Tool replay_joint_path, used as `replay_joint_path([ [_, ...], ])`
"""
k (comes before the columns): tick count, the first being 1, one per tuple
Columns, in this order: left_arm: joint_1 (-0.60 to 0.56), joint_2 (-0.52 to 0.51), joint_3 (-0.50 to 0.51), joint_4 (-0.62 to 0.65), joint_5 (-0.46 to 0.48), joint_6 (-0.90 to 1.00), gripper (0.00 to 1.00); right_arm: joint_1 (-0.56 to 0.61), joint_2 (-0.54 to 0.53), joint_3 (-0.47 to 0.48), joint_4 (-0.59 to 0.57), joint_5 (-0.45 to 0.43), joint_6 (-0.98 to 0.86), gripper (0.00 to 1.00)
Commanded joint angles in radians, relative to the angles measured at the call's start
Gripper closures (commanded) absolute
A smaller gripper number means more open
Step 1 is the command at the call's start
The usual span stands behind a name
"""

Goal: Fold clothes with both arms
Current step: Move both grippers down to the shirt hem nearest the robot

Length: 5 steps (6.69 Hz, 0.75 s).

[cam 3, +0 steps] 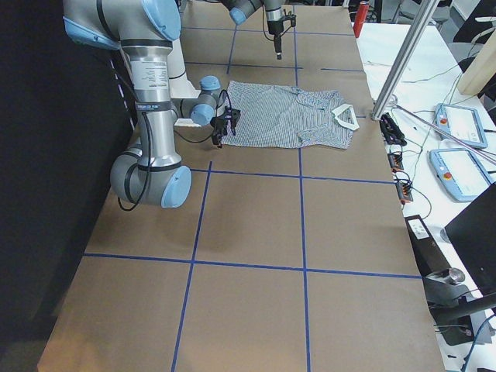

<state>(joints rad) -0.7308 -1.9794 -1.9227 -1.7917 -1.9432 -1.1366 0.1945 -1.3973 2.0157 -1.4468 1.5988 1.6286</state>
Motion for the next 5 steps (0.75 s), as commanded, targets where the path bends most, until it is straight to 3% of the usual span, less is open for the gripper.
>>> replay_joint_path([
  [1,0.001,0.001,0.002,0.000,0.000,0.001,0.00,0.000,0.001,0.001,-0.003,0.030,0.000,0.81],
  [2,0.002,-0.001,0.004,0.000,-0.002,0.001,0.00,0.000,0.001,0.003,-0.003,0.032,0.000,1.00],
  [5,0.007,-0.004,0.001,0.002,-0.003,-0.006,0.00,0.005,-0.011,0.017,-0.004,0.033,0.000,1.00],
])
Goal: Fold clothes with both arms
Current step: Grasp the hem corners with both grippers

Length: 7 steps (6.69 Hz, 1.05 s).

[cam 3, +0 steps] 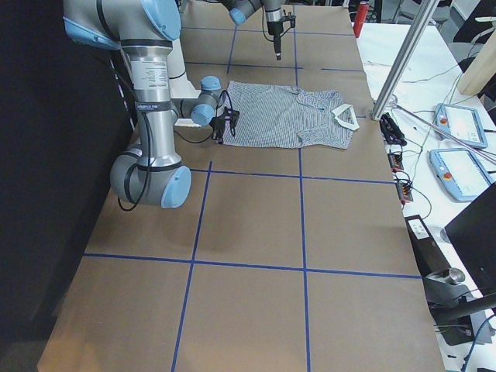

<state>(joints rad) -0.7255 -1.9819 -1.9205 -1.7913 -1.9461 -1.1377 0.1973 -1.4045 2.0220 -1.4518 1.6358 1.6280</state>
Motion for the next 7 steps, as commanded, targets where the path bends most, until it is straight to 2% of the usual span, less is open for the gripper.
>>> replay_joint_path([
  [1,0.058,0.008,0.000,-0.006,0.010,-0.189,0.00,0.002,0.004,0.017,0.001,-0.001,0.003,1.00],
  [2,0.148,0.009,-0.018,-0.002,0.091,-0.381,0.00,0.010,-0.002,0.056,0.004,0.008,0.000,1.00],
  [3,0.250,0.029,-0.052,0.025,0.160,-0.471,0.00,0.031,-0.001,0.075,0.004,0.036,0.000,1.00],
  [4,0.335,0.038,-0.066,0.105,0.233,-0.541,0.01,0.034,0.002,0.073,0.007,0.038,0.000,1.00],
  [5,0.392,0.079,-0.068,0.128,0.290,-0.601,0.01,0.037,0.001,0.069,0.007,0.036,-0.013,1.00],
  [7,0.466,0.142,-0.074,0.129,0.315,-0.701,0.02,0.050,0.005,0.072,0.007,0.041,-0.025,1.00],
])
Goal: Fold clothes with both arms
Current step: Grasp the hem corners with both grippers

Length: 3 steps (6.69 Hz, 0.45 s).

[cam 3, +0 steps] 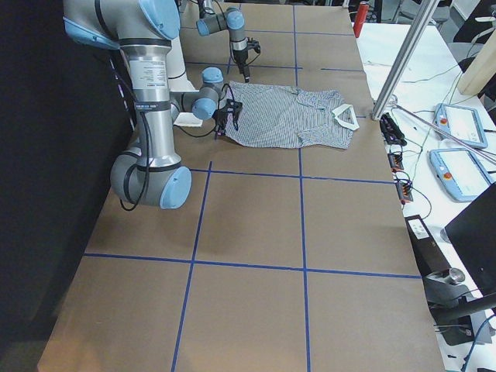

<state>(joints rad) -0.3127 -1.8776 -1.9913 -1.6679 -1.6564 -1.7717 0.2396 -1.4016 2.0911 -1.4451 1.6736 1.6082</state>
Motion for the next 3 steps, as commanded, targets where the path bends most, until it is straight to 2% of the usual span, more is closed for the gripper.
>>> replay_joint_path([
  [1,0.061,0.041,-0.003,0.005,0.026,-0.069,0.03,0.012,0.004,0.003,0.000,0.009,-0.005,1.00],
  [3,0.102,0.049,0.006,0.005,0.026,-0.090,0.04,0.013,0.007,0.004,0.000,0.009,-0.005,1.00],
])
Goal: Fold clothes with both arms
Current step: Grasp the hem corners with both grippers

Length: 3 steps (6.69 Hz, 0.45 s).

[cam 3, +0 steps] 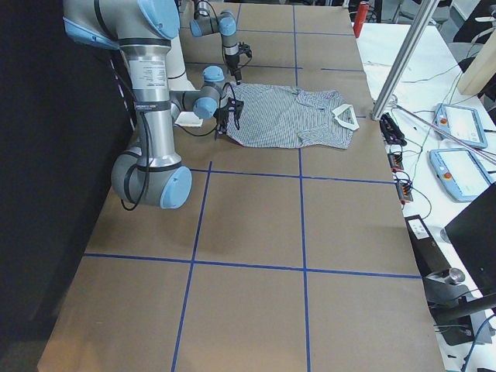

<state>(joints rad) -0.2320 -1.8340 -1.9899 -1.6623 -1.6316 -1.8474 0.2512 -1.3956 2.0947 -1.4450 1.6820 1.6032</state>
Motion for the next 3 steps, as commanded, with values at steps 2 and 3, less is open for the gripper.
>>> replay_joint_path([
  [2,0.022,0.005,0.008,0.001,0.001,-0.016,0.12,0.002,0.001,0.002,0.000,0.001,0.000,1.00],
  [3,0.022,0.005,0.006,0.001,0.001,-0.039,0.29,0.003,0.001,0.002,0.000,0.001,0.000,1.00],
])
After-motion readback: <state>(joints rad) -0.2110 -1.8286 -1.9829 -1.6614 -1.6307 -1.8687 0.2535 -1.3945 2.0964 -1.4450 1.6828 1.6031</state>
